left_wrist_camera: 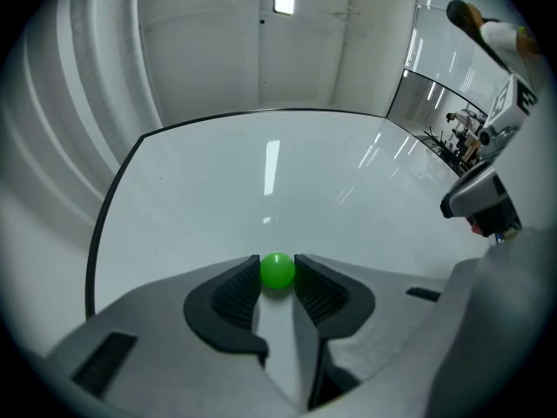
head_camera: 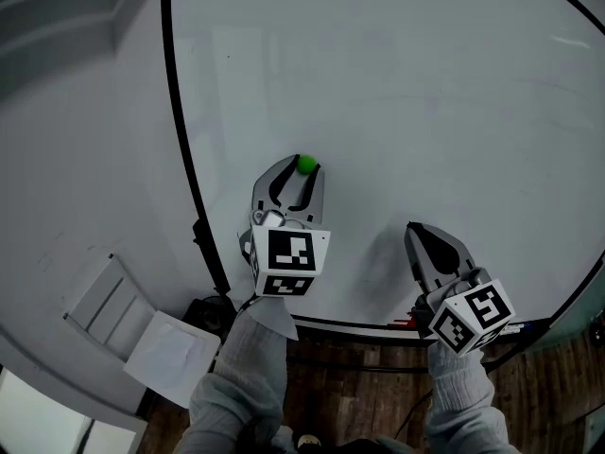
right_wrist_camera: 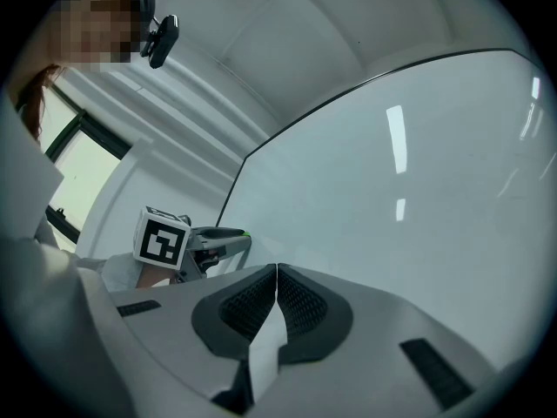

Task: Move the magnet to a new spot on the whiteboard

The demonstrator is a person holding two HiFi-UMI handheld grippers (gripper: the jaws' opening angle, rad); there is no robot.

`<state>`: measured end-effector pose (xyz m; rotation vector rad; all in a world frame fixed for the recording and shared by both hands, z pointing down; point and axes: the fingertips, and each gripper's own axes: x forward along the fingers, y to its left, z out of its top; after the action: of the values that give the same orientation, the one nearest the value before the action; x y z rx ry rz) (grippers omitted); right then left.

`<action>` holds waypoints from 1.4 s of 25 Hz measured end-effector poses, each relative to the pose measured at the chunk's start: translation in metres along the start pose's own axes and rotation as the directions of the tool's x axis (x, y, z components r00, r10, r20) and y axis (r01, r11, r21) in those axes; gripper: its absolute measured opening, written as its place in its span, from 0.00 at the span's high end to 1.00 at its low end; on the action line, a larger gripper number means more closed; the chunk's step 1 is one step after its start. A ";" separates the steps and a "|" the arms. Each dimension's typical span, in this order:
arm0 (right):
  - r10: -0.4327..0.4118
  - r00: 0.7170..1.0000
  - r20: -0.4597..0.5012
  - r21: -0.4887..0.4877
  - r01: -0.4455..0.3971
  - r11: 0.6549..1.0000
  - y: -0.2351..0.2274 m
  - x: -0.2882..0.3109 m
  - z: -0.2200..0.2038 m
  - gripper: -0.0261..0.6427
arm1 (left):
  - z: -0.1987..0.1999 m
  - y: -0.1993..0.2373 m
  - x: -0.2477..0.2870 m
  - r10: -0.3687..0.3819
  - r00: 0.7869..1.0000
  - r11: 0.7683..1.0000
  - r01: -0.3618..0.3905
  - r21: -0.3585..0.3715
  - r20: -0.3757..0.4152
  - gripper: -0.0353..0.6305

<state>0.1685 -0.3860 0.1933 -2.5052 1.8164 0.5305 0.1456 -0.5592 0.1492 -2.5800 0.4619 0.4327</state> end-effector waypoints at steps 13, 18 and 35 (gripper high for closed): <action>-0.008 1.000 0.001 0.006 0.008 1.000 0.002 -0.011 -0.001 0.92 | 0.012 -0.007 -0.026 -0.012 1.000 1.000 0.011 0.027 0.021 0.76; -0.010 1.000 0.005 0.016 0.010 1.000 0.006 -0.021 0.000 0.92 | 0.013 -0.003 -0.043 -0.003 1.000 1.000 0.003 0.008 0.010 0.76; 0.016 0.998 -0.056 0.046 -0.014 0.999 0.033 -0.078 -0.020 0.92 | -0.003 -0.033 -0.127 -0.004 0.997 1.000 0.004 -0.007 -0.077 0.76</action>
<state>0.1223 -0.3290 0.2392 -2.5038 1.8455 0.4187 0.0456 -0.5028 0.2132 -2.6112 0.4827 0.3348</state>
